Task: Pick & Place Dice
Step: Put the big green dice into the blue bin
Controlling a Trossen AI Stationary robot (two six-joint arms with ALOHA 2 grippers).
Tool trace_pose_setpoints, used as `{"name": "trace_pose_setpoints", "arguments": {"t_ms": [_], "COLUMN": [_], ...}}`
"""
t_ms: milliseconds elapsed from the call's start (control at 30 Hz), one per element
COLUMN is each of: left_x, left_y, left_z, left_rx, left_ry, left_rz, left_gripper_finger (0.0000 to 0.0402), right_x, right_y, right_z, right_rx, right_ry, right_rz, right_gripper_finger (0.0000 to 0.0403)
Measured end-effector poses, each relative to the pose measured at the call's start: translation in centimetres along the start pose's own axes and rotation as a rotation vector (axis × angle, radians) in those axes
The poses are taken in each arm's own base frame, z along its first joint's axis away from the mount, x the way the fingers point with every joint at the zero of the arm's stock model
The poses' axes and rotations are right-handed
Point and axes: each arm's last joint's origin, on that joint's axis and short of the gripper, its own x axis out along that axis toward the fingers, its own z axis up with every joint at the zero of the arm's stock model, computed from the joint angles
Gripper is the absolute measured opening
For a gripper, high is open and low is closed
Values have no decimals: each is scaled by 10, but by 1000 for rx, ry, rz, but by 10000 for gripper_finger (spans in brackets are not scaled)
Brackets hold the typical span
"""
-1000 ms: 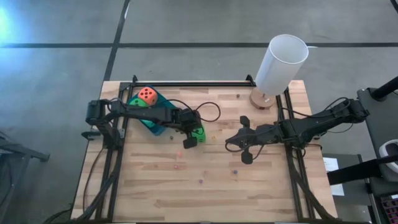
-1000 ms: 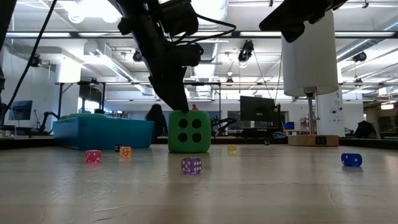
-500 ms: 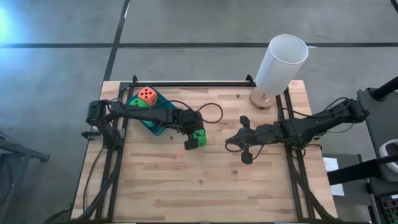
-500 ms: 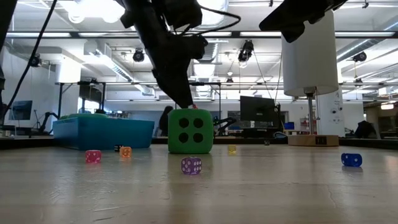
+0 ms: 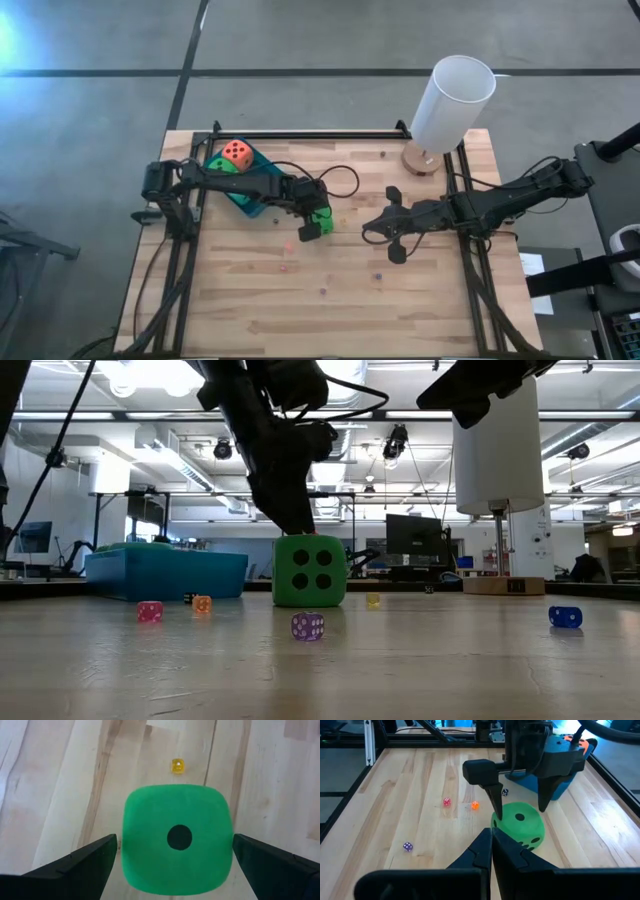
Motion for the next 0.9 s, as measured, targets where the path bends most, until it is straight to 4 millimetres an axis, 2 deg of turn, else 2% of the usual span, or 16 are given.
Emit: {"name": "trace_pose_setpoints", "arguments": {"t_ms": [900], "left_x": [6], "left_y": [-1], "left_z": [-3], "left_rx": [-5], "left_ry": [-7], "left_rz": [-5], "left_gripper_finger": [399], "right_x": [0], "right_y": [0], "right_z": [0], "right_rx": [0], "right_ry": [0], "right_rz": [0], "right_gripper_finger": [8]}}
